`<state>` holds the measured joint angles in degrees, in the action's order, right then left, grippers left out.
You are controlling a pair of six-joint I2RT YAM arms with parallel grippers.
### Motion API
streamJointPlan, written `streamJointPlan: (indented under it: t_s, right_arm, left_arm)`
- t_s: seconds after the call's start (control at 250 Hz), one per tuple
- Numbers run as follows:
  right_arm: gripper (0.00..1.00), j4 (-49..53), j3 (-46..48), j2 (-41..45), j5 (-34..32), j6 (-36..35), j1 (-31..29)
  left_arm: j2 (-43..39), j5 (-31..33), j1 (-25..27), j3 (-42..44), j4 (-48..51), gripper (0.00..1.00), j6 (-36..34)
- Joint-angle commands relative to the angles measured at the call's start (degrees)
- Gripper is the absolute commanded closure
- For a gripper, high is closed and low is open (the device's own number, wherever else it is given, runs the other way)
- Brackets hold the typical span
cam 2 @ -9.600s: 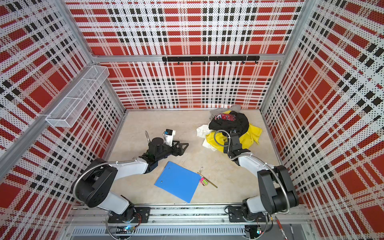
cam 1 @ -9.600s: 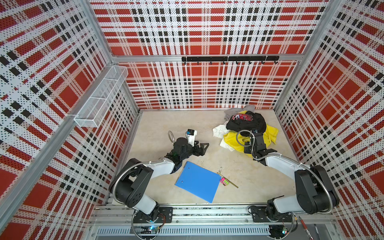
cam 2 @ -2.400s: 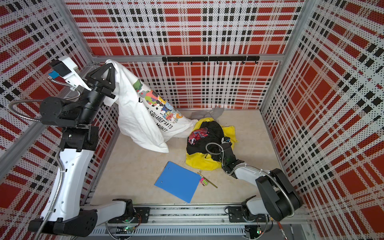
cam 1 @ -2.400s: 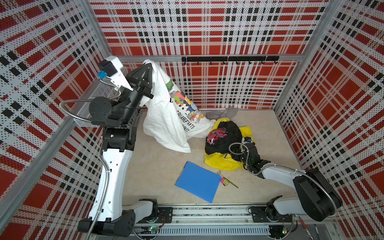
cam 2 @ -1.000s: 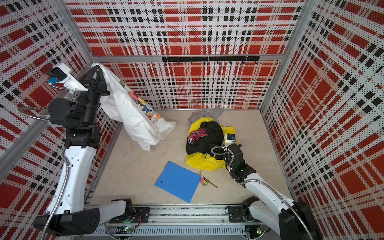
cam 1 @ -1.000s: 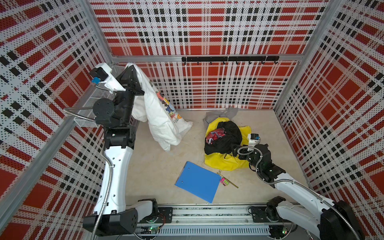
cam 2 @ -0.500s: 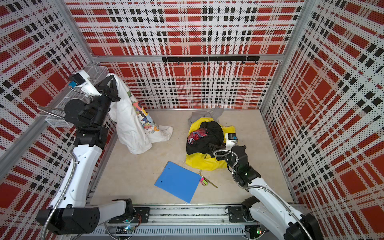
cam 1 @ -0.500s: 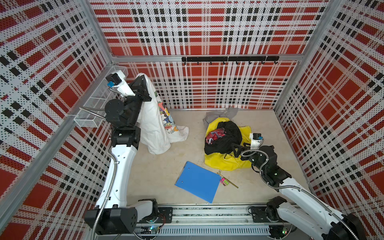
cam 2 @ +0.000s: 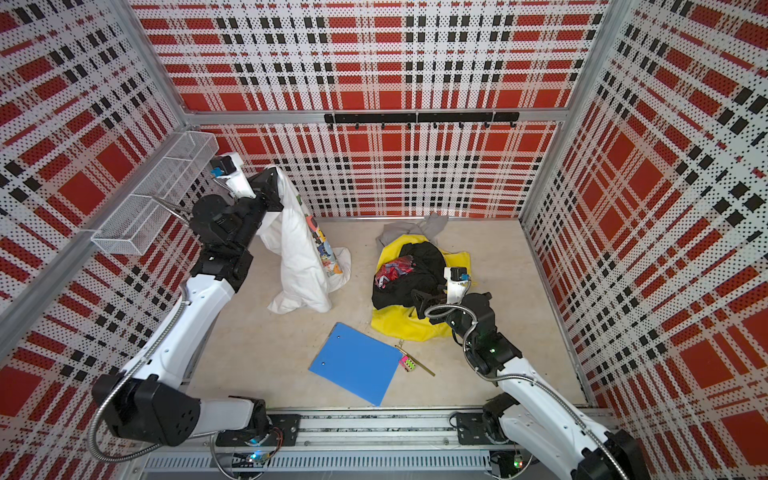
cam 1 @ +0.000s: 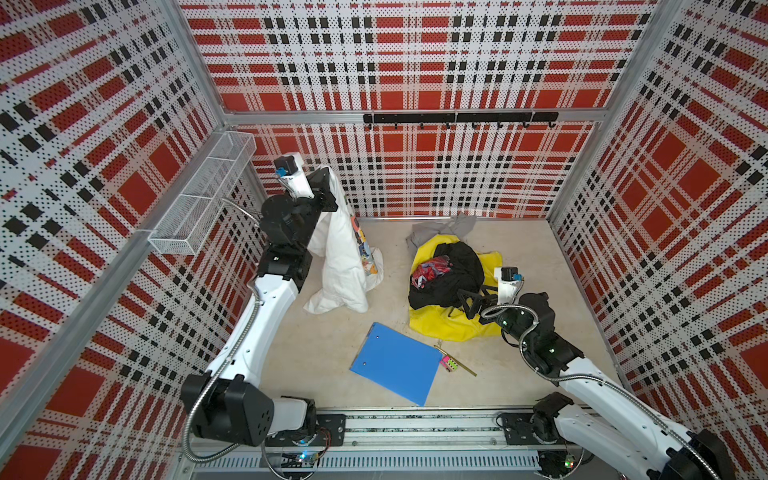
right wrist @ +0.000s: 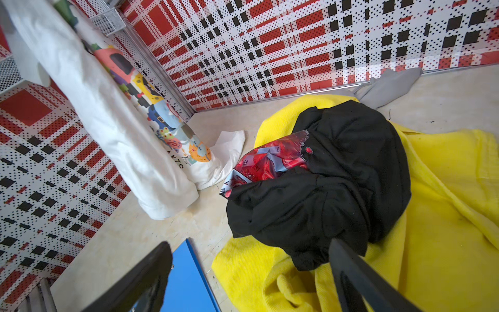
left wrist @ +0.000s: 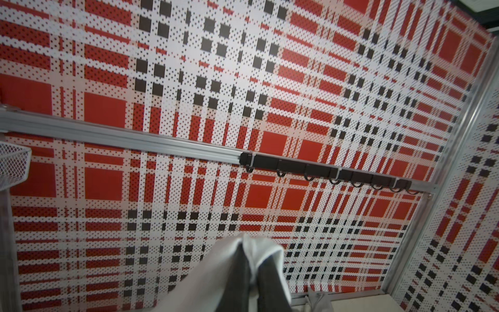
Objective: Pick out a specific cloth from the pile
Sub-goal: 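Swing the raised white shirt toward the table corner nearest the left arm, then lower the white shirt onto the table beside the pile with the left gripper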
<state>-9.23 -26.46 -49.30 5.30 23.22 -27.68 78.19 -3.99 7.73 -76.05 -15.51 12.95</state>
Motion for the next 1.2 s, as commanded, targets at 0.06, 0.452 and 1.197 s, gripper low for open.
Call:
streamJointPlan:
  t_s: [0.06, 0.452, 1.197]
  right_arm:
    - [0.03, -1.2, -1.2, 1.8, -0.8, -1.9, -0.2]
    - [0.03, -1.5, -1.6, 1.2, -0.4, -1.7, -0.3]
    - [0.04, -3.9, -0.7, -2.1, 0.6, -0.1, -0.4]
  left_arm:
    - [-0.2, 2.2, -0.4, 1.8, -2.2, 1.0, -2.5]
    - [-4.6, 4.0, -0.8, 9.9, 1.7, 1.0, -2.5]
    - [-11.5, 8.9, 12.1, 27.5, 8.5, 1.0, -0.8]
